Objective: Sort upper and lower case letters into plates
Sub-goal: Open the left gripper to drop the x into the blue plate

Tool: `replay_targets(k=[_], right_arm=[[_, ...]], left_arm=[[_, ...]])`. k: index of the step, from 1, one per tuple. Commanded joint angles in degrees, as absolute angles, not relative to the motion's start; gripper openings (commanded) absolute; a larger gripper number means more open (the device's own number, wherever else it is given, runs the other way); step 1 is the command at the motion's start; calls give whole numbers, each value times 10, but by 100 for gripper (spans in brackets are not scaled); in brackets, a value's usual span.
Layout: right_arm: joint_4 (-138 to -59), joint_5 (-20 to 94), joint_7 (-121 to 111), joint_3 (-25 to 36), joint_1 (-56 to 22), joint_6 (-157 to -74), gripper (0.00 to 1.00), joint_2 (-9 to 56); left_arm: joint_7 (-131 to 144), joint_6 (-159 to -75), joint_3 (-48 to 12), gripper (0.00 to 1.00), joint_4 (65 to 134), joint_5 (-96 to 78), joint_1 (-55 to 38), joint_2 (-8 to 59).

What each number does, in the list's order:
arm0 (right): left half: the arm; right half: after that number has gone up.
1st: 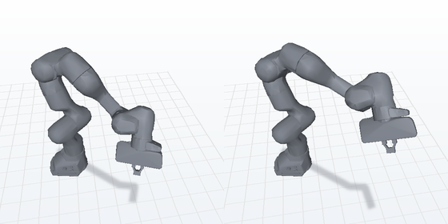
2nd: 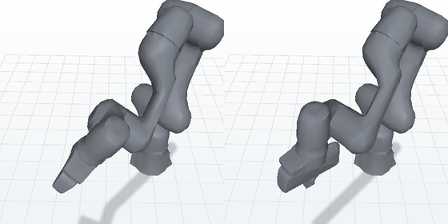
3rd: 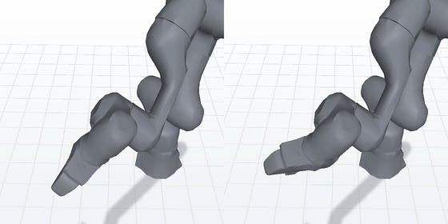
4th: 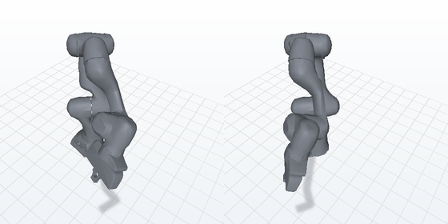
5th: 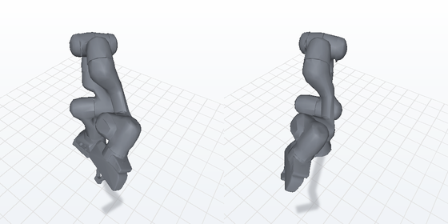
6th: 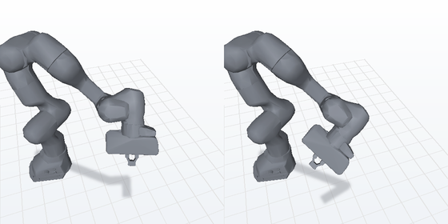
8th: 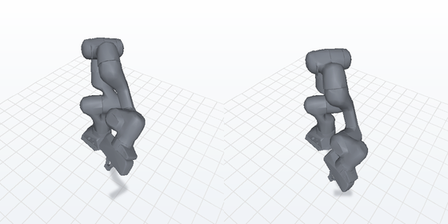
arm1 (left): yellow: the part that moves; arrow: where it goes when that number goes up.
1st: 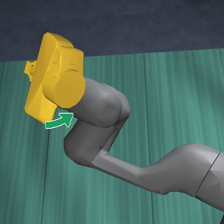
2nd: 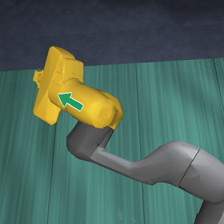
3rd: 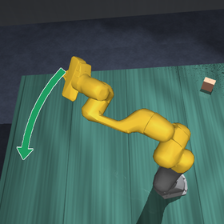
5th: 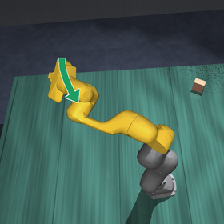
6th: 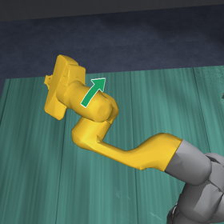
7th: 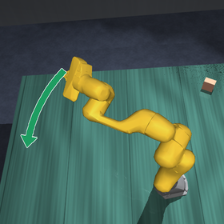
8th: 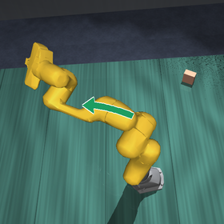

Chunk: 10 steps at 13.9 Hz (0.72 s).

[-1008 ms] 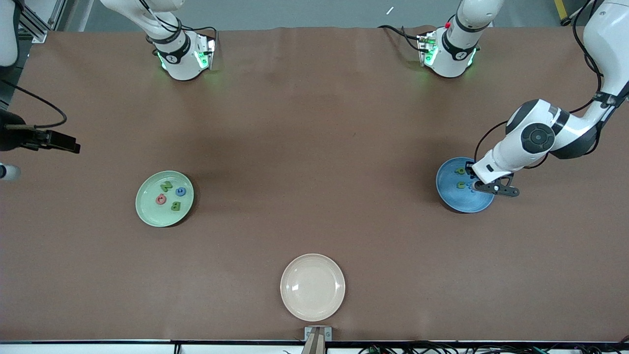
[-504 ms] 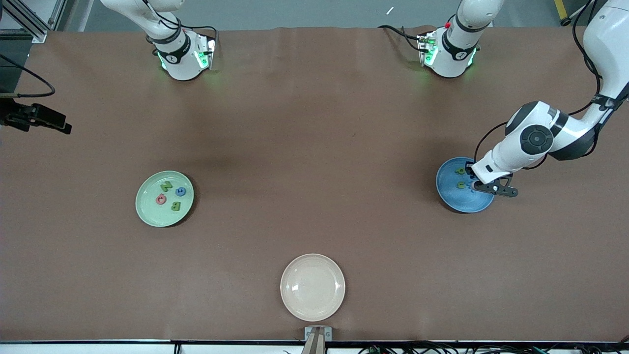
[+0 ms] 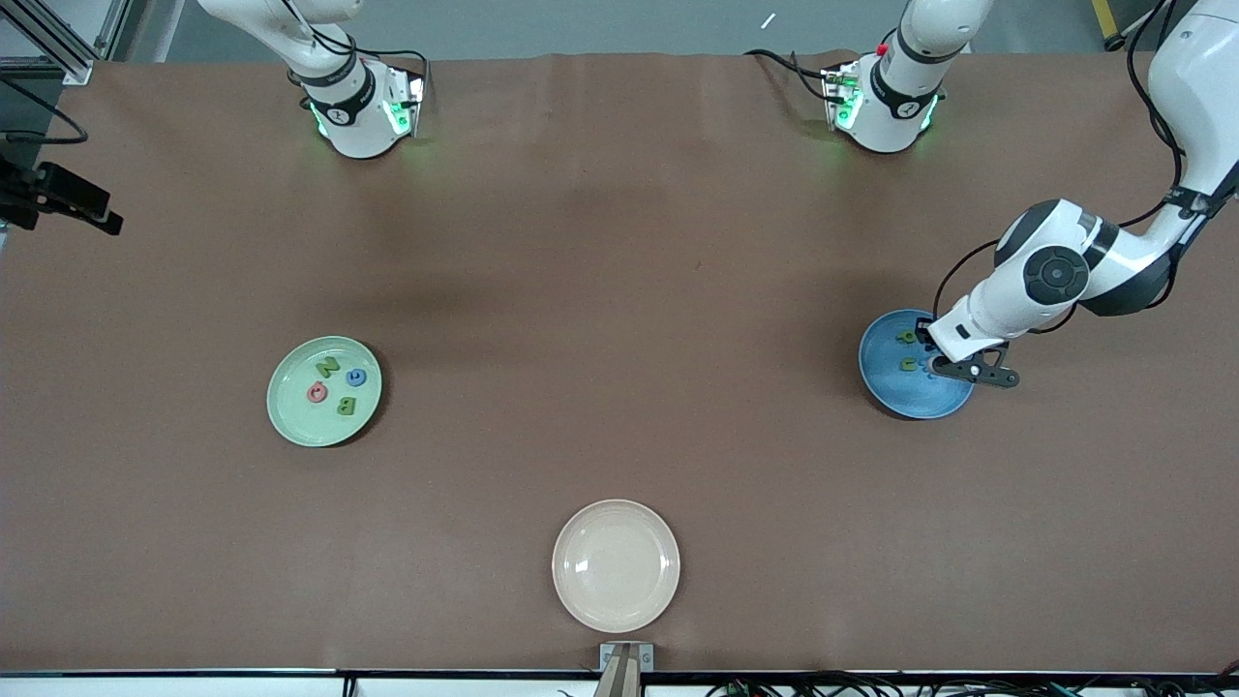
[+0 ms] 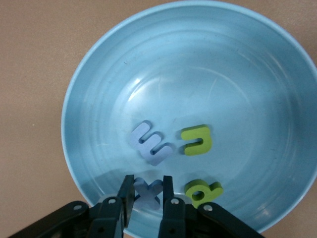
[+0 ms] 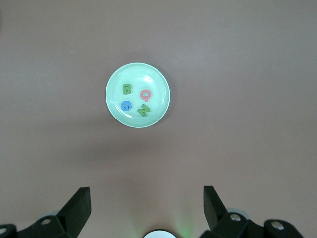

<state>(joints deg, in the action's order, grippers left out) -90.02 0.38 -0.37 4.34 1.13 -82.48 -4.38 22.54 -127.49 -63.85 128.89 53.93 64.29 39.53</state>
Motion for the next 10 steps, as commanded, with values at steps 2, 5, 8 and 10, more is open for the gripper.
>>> replay_targets(k=[2, 5, 8, 10], right_arm=[[-942, 11, -13, 35, 27, -838, 100, -75], [-946, 11, -13, 34, 25, -847, 100, -71], [-946, 11, -13, 33, 23, -847, 100, -69], [-946, 11, -13, 34, 23, -853, 100, -69]], left_arm=[[221, -1280, -637, 92, 1287, 549, 643, 397], [221, -1274, -638, 99, 1286, 548, 643, 393], [222, -1271, -642, 99, 1282, 539, 643, 388], [228, -1271, -649, 99, 1274, 537, 644, 388]])
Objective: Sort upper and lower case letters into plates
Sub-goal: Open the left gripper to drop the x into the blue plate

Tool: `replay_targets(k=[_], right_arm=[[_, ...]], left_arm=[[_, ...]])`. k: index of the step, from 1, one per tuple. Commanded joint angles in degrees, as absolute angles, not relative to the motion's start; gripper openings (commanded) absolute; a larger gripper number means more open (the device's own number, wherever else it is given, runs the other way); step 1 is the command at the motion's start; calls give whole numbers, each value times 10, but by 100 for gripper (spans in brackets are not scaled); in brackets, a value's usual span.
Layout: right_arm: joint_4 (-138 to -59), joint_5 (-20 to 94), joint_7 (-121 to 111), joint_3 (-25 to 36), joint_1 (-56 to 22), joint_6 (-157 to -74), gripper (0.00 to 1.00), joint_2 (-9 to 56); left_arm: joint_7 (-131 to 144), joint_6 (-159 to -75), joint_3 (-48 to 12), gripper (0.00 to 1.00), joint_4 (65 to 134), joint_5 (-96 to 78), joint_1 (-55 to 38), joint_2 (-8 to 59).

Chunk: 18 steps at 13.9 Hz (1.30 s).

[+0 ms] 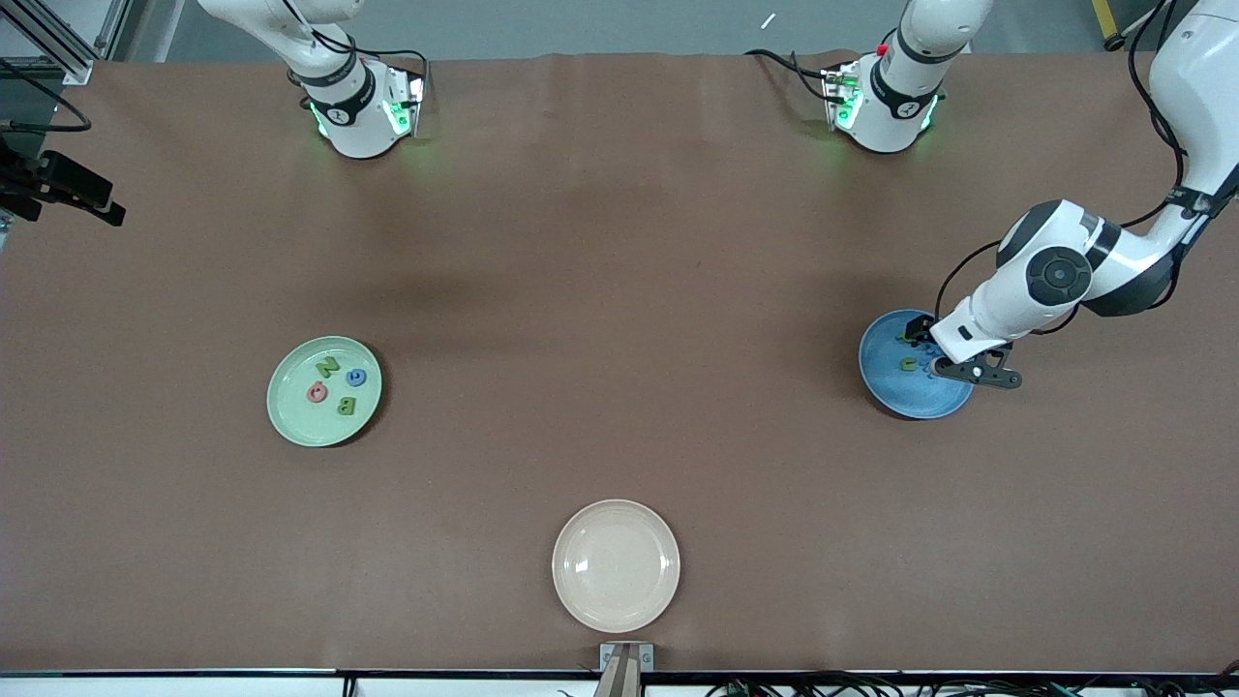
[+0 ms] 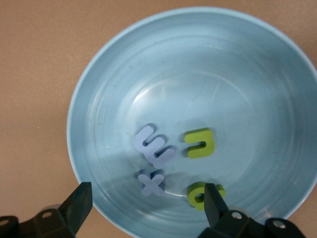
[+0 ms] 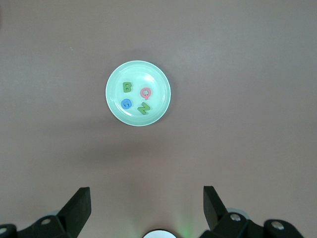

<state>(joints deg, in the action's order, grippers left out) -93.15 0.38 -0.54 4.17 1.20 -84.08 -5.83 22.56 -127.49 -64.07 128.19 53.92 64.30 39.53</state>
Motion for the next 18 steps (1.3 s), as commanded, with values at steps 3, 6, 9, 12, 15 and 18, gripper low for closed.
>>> replay_targets(k=[3, 6, 9, 12, 15, 18], right_arm=[[-947, 4, -16, 33, 21, -864, 100, -69], [-950, 3, -23, 33, 21, -866, 100, -69], [-951, 2, -39, 33, 22, -872, 100, -69], [-947, 2, -41, 33, 23, -873, 100, -66], [-944, 1, -42, 34, 24, -871, 100, -62], [-943, -11, -58, 33, 22, -873, 100, -62]], left_arm=[[226, -1270, -650, 99, 1255, 514, 645, 390], [219, -1194, -657, 99, 1181, 430, 578, 386], [188, -1128, -571, 99, 1089, 286, 441, 341], [135, -1118, -415, 99, 1060, 131, 271, 273], [91, -1123, -233, 99, 1043, 13, 91, 246], [82, -1132, -48, 99, 1046, -59, -96, 219]])
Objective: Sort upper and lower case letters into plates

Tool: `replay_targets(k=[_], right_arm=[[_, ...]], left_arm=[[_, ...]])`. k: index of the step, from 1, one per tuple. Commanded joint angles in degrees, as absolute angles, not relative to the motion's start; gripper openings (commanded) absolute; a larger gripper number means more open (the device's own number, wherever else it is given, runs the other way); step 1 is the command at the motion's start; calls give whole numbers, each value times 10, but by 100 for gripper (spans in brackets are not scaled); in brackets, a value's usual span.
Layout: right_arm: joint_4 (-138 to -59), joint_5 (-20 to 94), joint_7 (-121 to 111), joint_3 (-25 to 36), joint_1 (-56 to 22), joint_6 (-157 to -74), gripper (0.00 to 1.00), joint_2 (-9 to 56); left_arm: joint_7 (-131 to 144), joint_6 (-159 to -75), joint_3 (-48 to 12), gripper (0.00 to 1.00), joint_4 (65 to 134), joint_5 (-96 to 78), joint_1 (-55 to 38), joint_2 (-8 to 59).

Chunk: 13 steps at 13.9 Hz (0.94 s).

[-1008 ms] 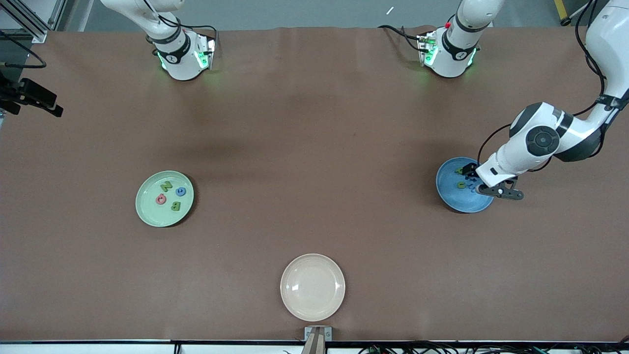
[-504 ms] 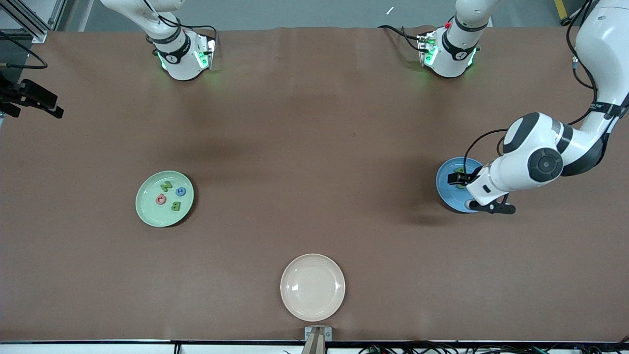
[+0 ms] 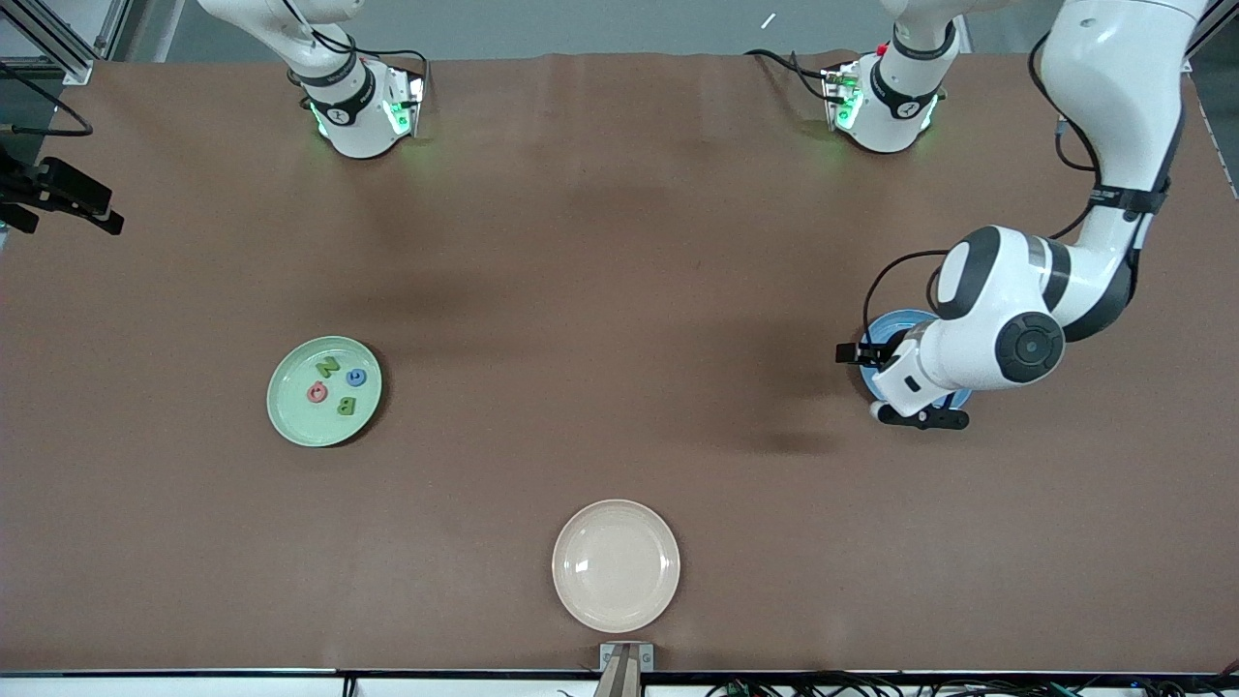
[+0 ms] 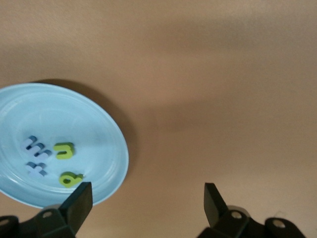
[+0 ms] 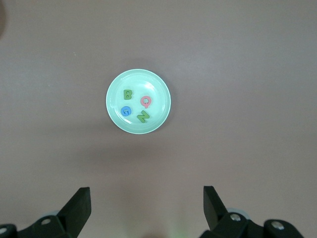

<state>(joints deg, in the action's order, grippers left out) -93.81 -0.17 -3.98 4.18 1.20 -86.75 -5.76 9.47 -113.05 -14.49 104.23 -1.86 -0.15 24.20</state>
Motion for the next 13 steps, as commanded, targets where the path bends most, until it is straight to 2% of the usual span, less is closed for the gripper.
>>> replay_targets(k=[1, 2, 13], right_arm=[[-941, -11, -59, 33, 22, -873, 100, -62], [-939, -11, -59, 33, 22, -873, 100, -61], [-918, -9, -60, 34, 24, -862, 100, -42]], left_arm=[[82, -1144, -4, 99, 1049, -74, -139, 214], [82, -1156, 23, 99, 1048, -76, -163, 212], [-13, -1155, 23, 99, 1063, -72, -64, 109]])
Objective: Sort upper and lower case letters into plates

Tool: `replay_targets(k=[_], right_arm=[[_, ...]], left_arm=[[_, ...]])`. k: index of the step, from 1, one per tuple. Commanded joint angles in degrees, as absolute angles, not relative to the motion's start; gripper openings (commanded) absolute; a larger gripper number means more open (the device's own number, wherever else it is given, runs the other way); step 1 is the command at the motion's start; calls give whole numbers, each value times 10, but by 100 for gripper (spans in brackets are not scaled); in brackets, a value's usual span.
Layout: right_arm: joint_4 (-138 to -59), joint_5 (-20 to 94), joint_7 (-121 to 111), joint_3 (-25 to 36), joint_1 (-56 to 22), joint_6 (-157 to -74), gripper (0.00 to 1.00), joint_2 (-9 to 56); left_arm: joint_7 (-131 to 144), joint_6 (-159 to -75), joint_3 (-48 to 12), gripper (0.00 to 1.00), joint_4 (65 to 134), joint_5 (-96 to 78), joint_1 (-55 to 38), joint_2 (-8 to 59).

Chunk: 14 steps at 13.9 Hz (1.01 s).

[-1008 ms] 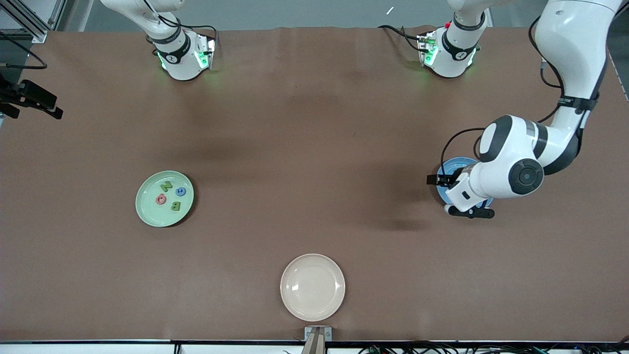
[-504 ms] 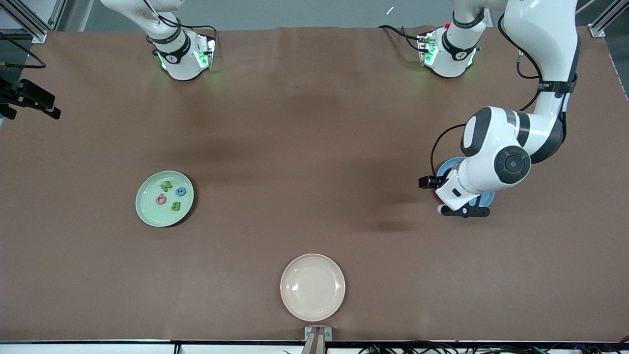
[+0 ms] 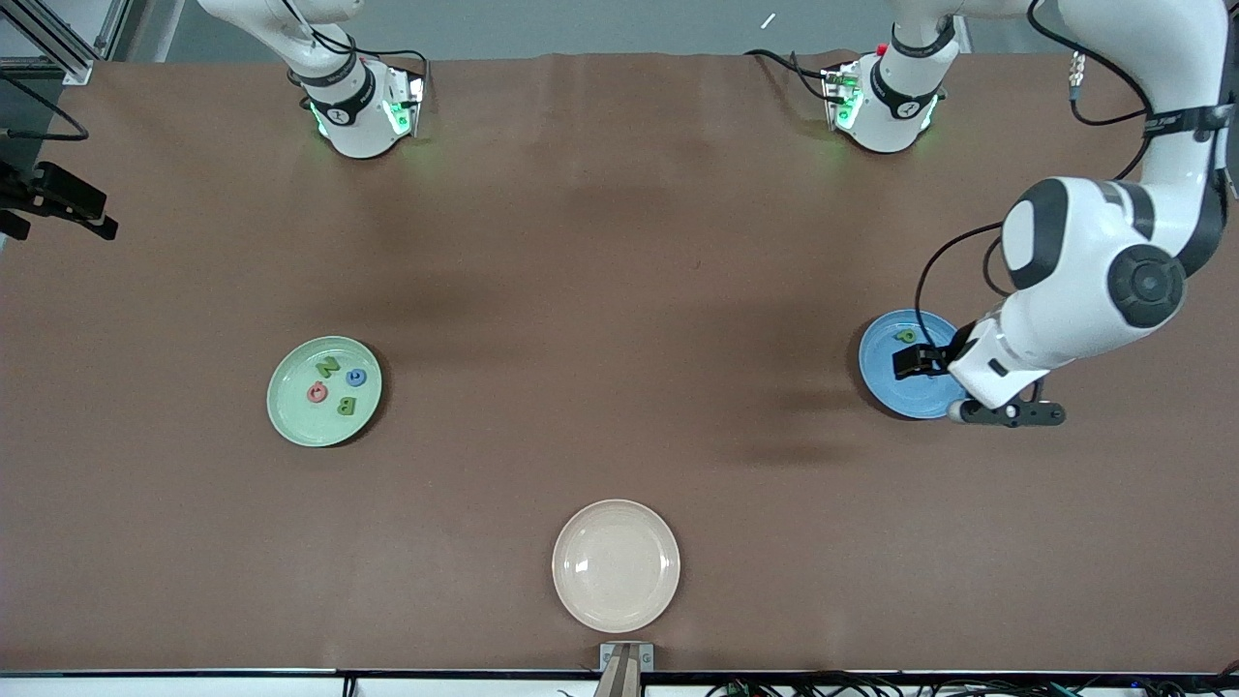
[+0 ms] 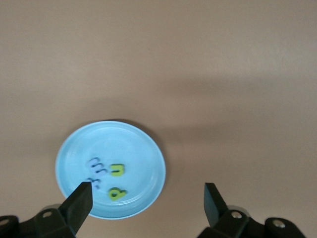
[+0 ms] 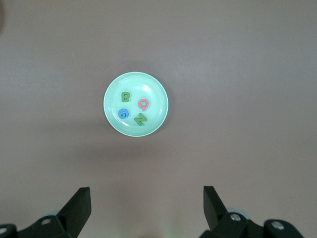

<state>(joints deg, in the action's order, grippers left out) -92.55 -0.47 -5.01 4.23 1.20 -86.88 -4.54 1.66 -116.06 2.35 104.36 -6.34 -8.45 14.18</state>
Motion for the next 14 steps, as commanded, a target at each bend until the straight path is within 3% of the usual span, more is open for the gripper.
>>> replay_targets(k=[1, 7, 12, 14], right_arm=[[-919, -9, -60, 34, 24, -862, 100, -43], [-927, 0, -59, 33, 25, -867, 100, -46], [-928, 20, -59, 35, 25, -867, 100, -46], [-928, 19, -60, 35, 25, -867, 100, -47]], left_arm=[[-22, -1151, 23, 99, 1063, -72, -55, 93], [-45, -1085, 25, 99, 1055, -70, -15, -10], [-49, -992, 29, 99, 963, -69, -15, -20], [-44, -983, 29, 99, 956, -69, -15, -23]])
